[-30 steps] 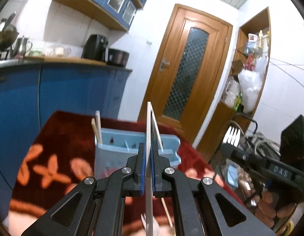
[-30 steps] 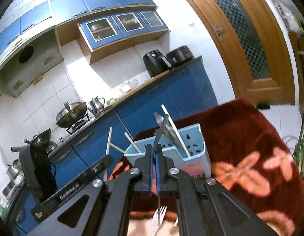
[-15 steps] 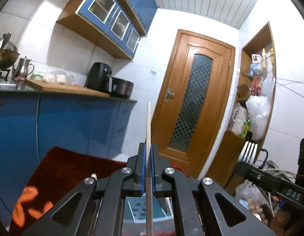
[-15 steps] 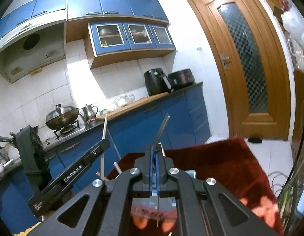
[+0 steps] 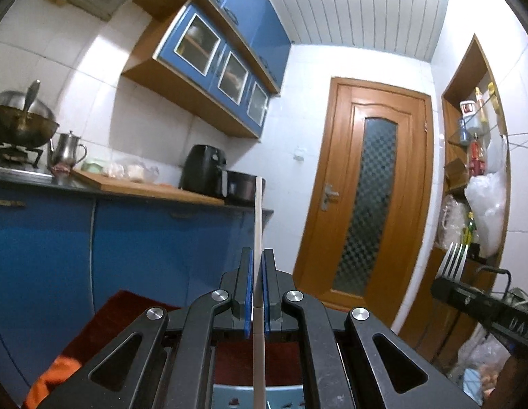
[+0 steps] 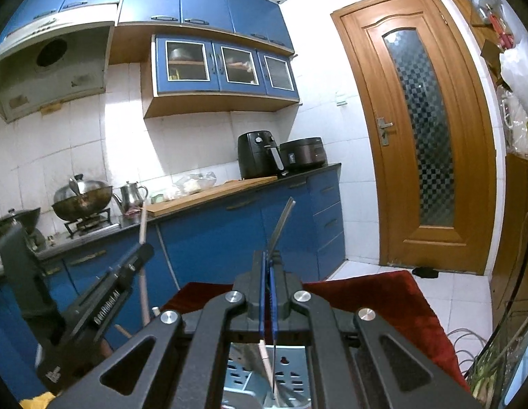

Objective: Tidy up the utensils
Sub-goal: 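Lift the knife and fork and carry both over the blue caddy, then lower the knife and fork into the caddy and open both tools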

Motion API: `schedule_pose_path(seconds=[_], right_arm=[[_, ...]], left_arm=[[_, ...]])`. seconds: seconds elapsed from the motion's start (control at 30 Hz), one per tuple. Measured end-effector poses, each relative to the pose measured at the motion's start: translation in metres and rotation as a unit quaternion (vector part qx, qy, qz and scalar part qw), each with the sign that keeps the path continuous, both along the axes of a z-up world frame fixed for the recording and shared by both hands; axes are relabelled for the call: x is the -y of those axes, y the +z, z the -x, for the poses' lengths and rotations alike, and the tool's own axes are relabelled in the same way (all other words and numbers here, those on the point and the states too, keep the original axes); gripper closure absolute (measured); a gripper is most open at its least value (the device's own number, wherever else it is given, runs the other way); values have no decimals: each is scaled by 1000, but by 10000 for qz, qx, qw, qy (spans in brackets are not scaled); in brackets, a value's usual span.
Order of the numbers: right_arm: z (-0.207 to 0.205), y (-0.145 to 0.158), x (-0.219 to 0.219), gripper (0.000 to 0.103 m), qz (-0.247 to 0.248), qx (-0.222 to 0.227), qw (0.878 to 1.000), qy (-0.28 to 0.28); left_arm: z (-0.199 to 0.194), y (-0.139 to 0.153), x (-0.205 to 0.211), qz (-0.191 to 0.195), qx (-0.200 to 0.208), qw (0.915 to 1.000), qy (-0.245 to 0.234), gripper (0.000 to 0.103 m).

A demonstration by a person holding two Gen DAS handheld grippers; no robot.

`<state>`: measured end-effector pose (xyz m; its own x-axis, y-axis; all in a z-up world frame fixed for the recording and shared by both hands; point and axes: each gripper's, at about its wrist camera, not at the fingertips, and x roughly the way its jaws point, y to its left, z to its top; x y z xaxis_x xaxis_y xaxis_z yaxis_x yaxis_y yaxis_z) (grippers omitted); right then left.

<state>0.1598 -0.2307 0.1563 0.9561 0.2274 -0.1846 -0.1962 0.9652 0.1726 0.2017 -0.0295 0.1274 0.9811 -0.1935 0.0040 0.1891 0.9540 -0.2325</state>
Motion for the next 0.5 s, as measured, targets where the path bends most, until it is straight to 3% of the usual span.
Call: schedule_pose_path(seconds=[0.23, 0.37, 0.5], right_arm=[[-9, -19, -5, 100, 317, 4, 9994, -164], [-18, -31, -9, 100, 371, -191, 9991, -108], [-24, -43, -11, 99, 454, -422, 9981, 6]], left_arm=[[-10, -27, 17, -296, -132, 9991, 277, 99], [-8, -40, 26, -526, -195, 9981, 262, 98], [-10, -46, 25, -499, -386, 9977, 236, 99]])
